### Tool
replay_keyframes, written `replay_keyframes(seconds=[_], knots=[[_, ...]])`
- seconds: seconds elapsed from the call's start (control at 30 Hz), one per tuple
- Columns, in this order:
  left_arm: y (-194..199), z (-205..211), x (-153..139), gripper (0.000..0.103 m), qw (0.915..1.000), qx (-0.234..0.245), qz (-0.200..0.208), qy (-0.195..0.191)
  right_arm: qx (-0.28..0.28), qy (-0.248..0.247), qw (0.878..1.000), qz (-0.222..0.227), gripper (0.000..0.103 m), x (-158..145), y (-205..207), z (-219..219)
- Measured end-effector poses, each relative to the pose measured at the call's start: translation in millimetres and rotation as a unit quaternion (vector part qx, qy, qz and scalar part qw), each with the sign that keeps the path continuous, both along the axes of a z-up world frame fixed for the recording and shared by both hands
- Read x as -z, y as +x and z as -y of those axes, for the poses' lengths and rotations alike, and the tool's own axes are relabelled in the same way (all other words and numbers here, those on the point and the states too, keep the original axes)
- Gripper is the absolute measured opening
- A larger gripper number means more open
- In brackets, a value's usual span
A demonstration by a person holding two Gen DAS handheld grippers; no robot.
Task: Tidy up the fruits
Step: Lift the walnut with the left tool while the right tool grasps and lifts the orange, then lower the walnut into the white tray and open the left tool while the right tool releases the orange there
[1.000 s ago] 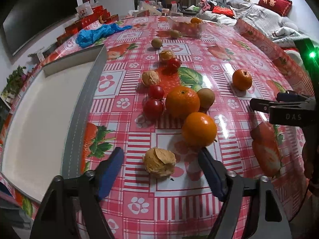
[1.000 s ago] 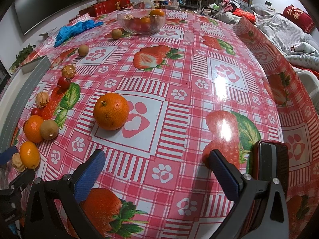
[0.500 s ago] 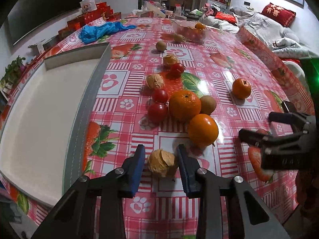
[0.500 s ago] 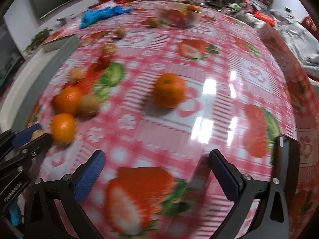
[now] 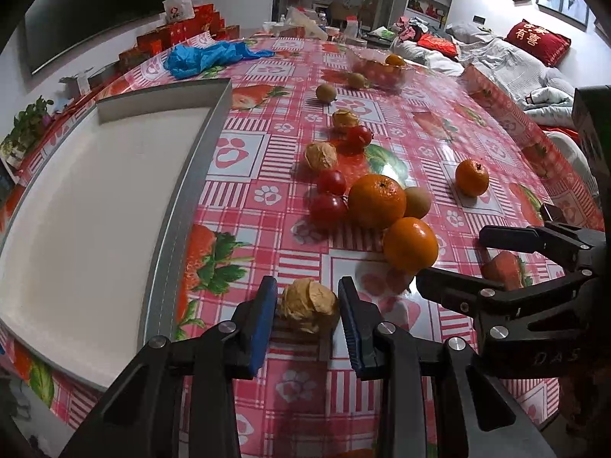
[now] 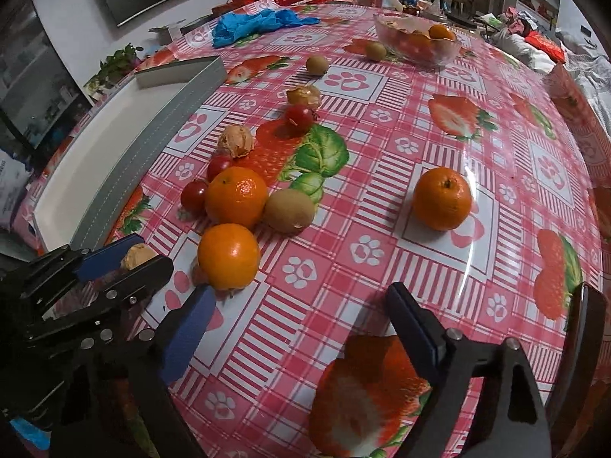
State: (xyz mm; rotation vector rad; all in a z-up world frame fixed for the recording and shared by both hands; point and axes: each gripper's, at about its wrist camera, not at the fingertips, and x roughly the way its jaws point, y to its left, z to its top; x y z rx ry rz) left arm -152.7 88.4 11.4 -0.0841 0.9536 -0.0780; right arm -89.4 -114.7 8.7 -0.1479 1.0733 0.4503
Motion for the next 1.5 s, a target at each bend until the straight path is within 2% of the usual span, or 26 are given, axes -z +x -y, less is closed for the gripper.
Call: replay_keyframes(seconds=[0.07, 0.13, 0.33, 0.4, 0.43, 0.47, 0.77, 0.93, 1.2, 1.5], knots=[[0, 1, 0, 0.034, 1.0, 0.003, 0.003, 0.004, 0.003, 0.009, 1.0, -0.005, 0.085, 0, 2, 1], [-2, 0, 0, 0.024, 1.0, 0.006, 0.004, 0.001, 0.001, 0.017, 1.0, -0.01, 0.082, -1, 3, -2], [-9, -7, -4, 0.024, 0.9998, -0.002, 0.002, -0.018, -0.019, 0.024, 0.999, -0.012, 0.065, -3, 6, -21], [-11, -10, -6, 0.024, 0.9998, -0.006, 0.002, -0.02, -0.023, 0.023, 0.999, -0.009, 0.053, -2, 8, -29], [-12, -11, -7, 0.024, 0.9997, -0.007, 0.002, -0.022, -0.025, 0.024, 0.999, -0.009, 0.04, -2, 8, -30], [-13, -13, -8, 0.024, 0.9997, -0.009, 0.002, -0.024, -0.026, 0.027, 0.999, -0.012, 0.037, -2, 9, -31], [-20, -29, -34, 0.024, 0.9983, -0.022, 0.029, -0.046, -0.033, 0.045, 0.998, -0.015, 0.037, -18, 1, -26], [-20, -48, -53, 0.024, 0.9971, -0.037, 0.053, -0.04, -0.044, 0.062, 0.997, -0.009, 0.037, -38, 5, -39], [-18, -102, -63, 0.024, 0.9932, -0.093, 0.067, -0.018, -0.093, 0.071, 0.993, 0.006, 0.037, -66, 9, -94], [-9, -151, -48, 0.024, 0.9871, -0.154, 0.046, 0.0, -0.133, 0.068, 0.989, -0.018, 0.037, -60, 15, -159]])
